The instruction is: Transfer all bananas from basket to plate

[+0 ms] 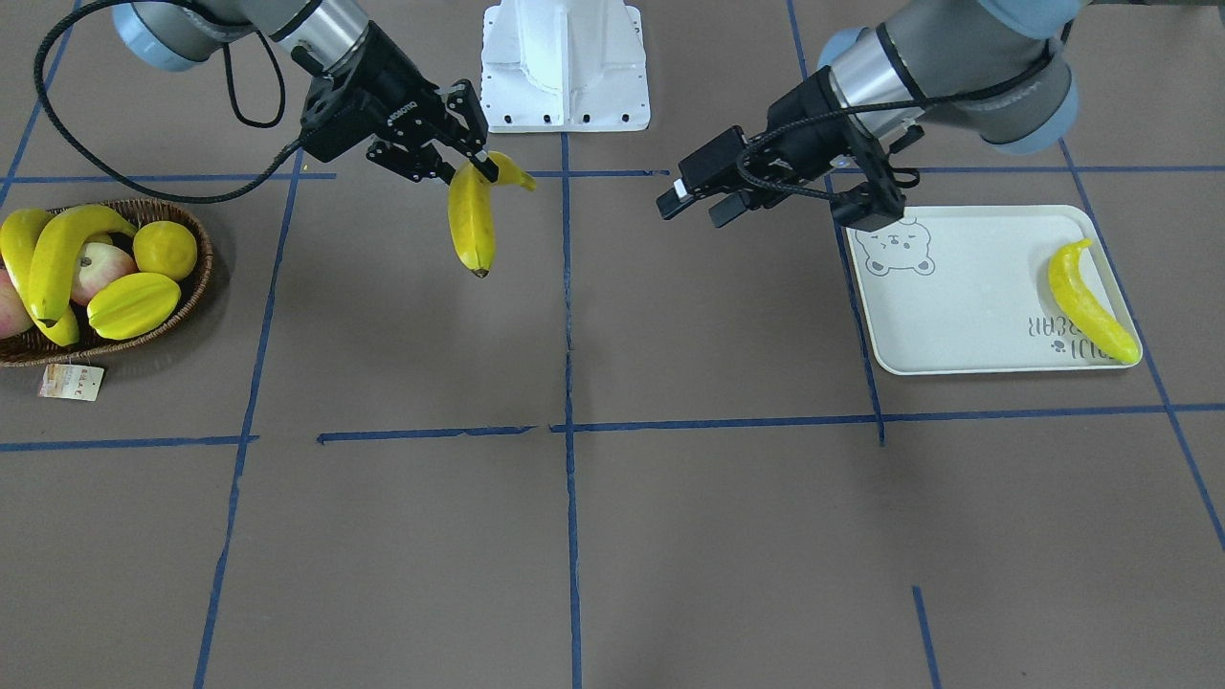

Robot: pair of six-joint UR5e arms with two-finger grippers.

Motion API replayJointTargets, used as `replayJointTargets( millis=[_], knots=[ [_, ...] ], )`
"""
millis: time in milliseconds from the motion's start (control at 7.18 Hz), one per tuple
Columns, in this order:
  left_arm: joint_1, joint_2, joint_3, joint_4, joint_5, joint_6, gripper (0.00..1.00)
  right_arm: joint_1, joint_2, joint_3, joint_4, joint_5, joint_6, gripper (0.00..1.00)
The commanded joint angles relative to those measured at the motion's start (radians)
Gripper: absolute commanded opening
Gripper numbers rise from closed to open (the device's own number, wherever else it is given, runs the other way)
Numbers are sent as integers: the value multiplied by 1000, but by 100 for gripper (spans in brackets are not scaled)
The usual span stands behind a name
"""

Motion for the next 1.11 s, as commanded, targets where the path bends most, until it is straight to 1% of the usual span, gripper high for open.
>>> replayJointTargets(
  millis=[0, 139, 557, 696, 836, 975],
  knots=[
    [95, -41, 0, 9, 137, -50, 100, -84, 92, -47, -15, -118, 30, 0],
    [139, -43, 0, 9, 198, -50, 99, -90, 140, -66, -49, -122, 31, 0],
    [186, -44, 14, 7, 228, -50, 99, -116, 165, -66, -60, -151, 62, 0],
    [210, -44, 14, 6, 276, -50, 99, -117, 166, -63, -60, -151, 62, 1],
    [222, -44, 14, 7, 298, -49, 93, -117, 165, -63, -59, -151, 62, 2],
    [221, -43, 14, 6, 298, -47, 78, -117, 165, -61, -57, -149, 62, 3]
  ],
)
